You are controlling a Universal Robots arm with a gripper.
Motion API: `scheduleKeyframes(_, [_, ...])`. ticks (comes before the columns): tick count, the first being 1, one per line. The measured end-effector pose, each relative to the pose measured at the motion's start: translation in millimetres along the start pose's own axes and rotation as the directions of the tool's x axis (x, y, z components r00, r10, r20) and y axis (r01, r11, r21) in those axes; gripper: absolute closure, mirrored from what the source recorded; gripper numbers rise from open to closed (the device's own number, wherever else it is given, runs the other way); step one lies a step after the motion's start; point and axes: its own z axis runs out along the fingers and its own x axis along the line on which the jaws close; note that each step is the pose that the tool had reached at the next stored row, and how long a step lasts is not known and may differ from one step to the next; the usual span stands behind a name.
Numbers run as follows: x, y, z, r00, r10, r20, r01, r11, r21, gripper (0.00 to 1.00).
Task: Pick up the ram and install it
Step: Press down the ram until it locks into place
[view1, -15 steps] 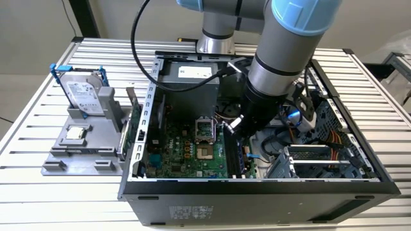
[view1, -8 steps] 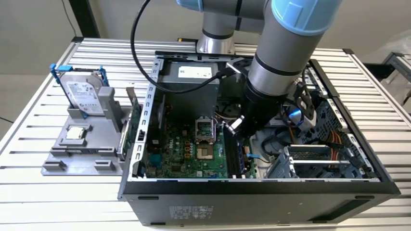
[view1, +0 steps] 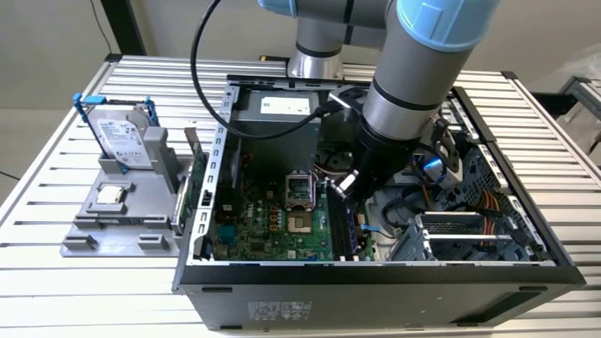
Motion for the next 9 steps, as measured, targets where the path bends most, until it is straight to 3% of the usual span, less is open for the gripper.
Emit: scheduleKeyframes(9, [0.0, 0.3, 0.1, 0.9979, -0.065, -0.0009, 0.065, 0.9979, 0.0022, 1.00])
